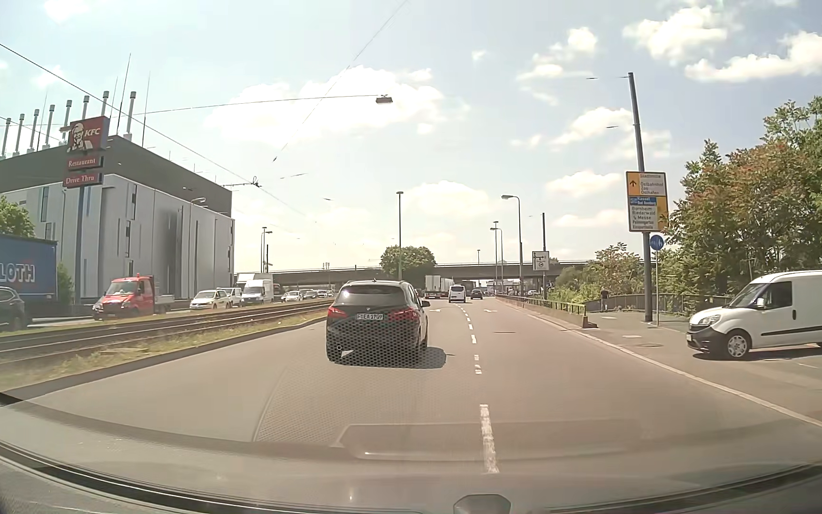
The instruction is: Follow the waypoints while adhering to traffic rules and regulations
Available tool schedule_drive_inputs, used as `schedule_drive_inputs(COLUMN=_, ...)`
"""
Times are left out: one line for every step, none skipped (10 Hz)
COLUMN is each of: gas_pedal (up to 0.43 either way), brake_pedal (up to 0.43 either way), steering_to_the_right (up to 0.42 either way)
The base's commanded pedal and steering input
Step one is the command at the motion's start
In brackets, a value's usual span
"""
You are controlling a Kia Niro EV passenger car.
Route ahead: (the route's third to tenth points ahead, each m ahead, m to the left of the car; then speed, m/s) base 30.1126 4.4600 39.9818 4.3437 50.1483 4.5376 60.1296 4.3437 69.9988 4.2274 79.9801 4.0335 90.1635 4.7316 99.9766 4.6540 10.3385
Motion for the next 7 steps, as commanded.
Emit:
schedule_drive_inputs(gas_pedal=0.138, brake_pedal=0.030, steering_to_the_right=0.000)
schedule_drive_inputs(gas_pedal=0.130, brake_pedal=0.030, steering_to_the_right=0.000)
schedule_drive_inputs(gas_pedal=0.130, brake_pedal=0.030, steering_to_the_right=0.001)
schedule_drive_inputs(gas_pedal=0.130, brake_pedal=0.030, steering_to_the_right=0.001)
schedule_drive_inputs(gas_pedal=0.118, brake_pedal=0.030, steering_to_the_right=0.002)
schedule_drive_inputs(gas_pedal=0.118, brake_pedal=0.030, steering_to_the_right=0.002)
schedule_drive_inputs(gas_pedal=0.110, brake_pedal=0.030, steering_to_the_right=0.002)
